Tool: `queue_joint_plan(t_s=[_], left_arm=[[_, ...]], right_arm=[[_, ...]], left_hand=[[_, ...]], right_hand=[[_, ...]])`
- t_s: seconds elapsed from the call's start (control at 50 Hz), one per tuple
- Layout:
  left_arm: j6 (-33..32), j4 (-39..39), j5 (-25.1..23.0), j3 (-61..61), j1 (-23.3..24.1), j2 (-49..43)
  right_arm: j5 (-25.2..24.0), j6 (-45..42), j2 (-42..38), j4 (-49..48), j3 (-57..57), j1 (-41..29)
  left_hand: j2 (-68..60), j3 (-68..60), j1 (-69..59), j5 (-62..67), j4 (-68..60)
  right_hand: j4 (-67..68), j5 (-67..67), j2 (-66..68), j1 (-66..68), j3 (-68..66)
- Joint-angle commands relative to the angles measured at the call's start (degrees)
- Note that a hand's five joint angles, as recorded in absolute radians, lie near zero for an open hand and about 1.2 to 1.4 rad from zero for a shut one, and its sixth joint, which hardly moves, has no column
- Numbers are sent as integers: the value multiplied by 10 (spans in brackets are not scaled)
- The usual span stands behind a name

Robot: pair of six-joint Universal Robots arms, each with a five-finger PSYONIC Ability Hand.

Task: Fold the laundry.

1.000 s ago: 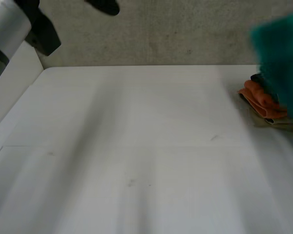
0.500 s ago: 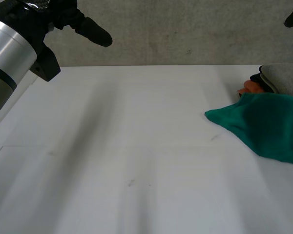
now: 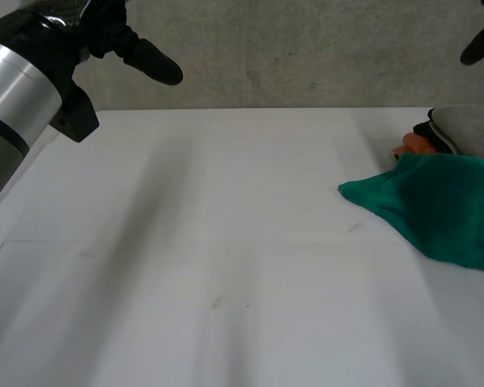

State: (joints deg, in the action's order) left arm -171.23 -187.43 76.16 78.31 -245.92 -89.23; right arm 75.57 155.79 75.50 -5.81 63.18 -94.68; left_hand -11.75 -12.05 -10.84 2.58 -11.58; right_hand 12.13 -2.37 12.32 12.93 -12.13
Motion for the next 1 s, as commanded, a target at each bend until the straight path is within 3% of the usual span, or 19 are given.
queue_joint_plan(t_s=[0.02,0.12,0.28,0.42,0.56,0.78,0.86,0.88,0.92,1.0], left_arm=[[-1,-2,-2,41,0,1],[-2,-4,-3,67,1,1],[-2,-31,-5,106,1,-8],[-2,-64,-4,135,2,-21],[-2,-73,-5,147,4,-28],[-2,-74,-6,149,4,-31],[-2,-74,-6,150,3,-31],[-2,-74,-6,150,3,-31],[-2,-75,-6,150,3,-31],[-2,-75,-6,149,2,-29]], right_arm=[[-2,-12,-2,216,-15,10],[13,-39,-2,278,30,111],[1,-30,-39,233,92,258],[-7,22,-90,189,130,325],[-40,38,-134,182,142,347],[-39,8,-209,168,143,341],[-37,0,-228,147,143,328],[-38,-2,-230,139,143,325],[-39,-1,-229,133,144,325],[-41,-3,-219,94,165,322]], left_hand=[[18,21,8,-26,16],[18,21,8,-26,16],[18,21,8,-26,16],[18,21,8,-26,16],[18,21,8,-26,16],[18,21,8,-26,16],[18,21,8,-26,16],[18,21,8,-26,16],[18,21,8,-26,16],[18,21,8,-26,16]], right_hand=[[-21,24,-23,-29,21],[-21,24,-23,-29,21],[-21,24,-23,-29,21],[-21,24,-23,-29,21],[-21,24,-23,-29,21],[-17,20,-19,-25,17],[102,-99,100,94,-102],[324,-321,322,316,-324],[647,-645,645,639,-647],[679,-676,677,671,-679]])
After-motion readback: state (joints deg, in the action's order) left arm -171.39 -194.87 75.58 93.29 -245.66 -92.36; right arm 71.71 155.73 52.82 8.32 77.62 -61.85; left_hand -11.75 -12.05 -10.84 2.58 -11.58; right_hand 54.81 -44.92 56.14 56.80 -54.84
